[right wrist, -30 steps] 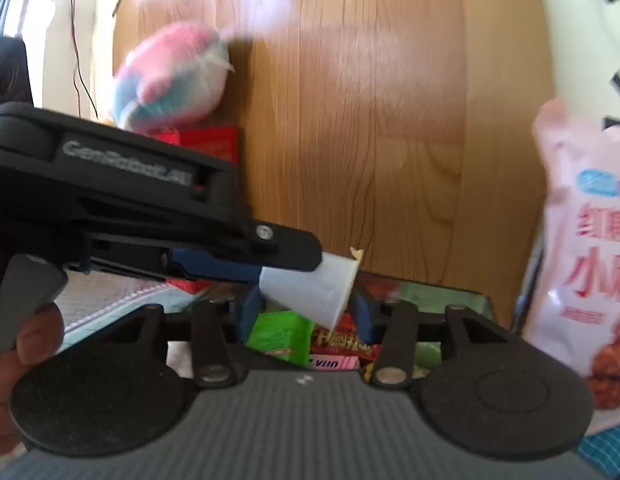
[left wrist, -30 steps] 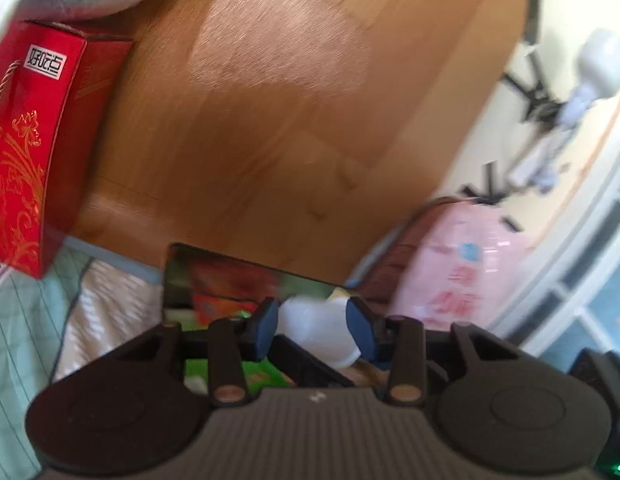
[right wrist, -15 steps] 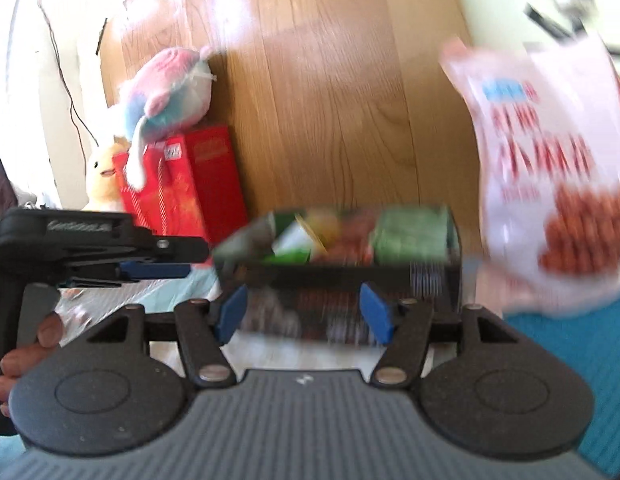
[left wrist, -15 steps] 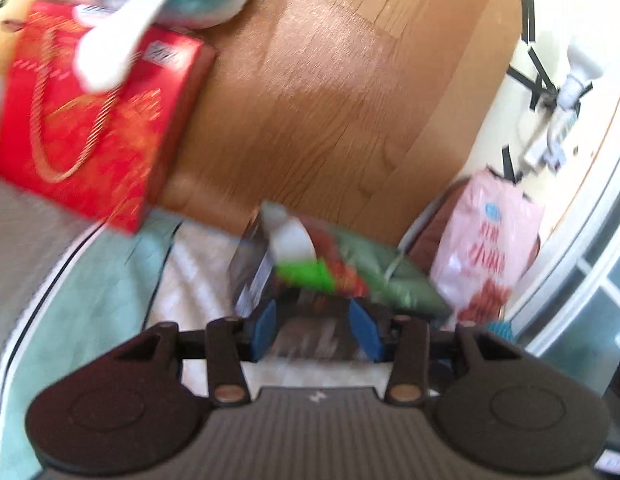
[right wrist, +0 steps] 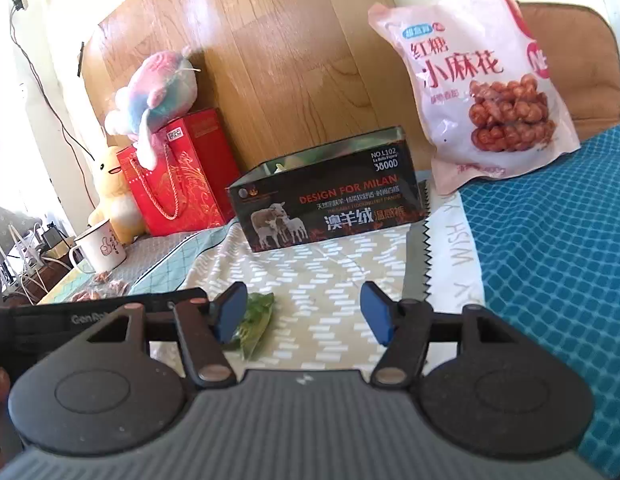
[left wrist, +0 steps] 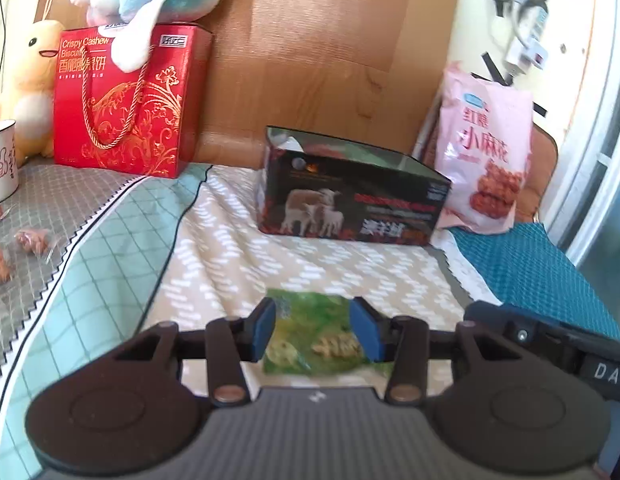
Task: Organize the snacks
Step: 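Move both grippers back above the green printed bag on the bed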
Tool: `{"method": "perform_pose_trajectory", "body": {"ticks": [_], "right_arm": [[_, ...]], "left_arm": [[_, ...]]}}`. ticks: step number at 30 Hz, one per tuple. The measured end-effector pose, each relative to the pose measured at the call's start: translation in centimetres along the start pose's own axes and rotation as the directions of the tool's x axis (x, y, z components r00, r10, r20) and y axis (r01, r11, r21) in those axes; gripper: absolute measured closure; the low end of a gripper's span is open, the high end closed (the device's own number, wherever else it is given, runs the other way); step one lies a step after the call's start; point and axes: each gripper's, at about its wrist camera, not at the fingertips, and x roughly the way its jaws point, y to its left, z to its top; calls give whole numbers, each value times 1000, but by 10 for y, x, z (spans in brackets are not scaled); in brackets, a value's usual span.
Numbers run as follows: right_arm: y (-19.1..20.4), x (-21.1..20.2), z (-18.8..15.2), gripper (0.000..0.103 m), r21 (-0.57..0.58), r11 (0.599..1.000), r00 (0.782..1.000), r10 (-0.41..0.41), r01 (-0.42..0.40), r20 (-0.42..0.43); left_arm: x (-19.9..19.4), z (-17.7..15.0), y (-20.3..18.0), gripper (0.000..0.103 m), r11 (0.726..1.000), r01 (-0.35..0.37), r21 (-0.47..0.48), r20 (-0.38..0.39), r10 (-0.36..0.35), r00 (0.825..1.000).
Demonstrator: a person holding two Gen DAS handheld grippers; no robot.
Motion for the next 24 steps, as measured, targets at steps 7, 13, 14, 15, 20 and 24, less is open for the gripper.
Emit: {"method": "perform_pose_trajectory", "body": {"ticks": [7,13,14,15,20,24], "right_arm": [[-1,-17,-11,38,5,999,999,-39,39,18],[-5,-26,-17,38,24,998,998,-57,57,24],[-5,-27,-18,38,26,998,998,-61,60,25],[-5,-28,-19,37,30,997,997,-66,65,26],[-7,-34,-22,35,45,996,997,-74,73,29],[-6,-36,-27,32,36,995,995,-98,97,35]], "left_arm": [[-10,-14,-13,55,998,-57,32,9,56,998],[-16,-19,-20,48,992,-108,60,32,106,994],[-16,-19,-21,47,992,-111,63,34,109,993],[-17,-20,-21,46,991,-115,65,35,113,993],[-19,-22,-26,41,988,-131,77,43,128,991],[-19,-24,-30,28,985,-152,85,69,146,987]]}}
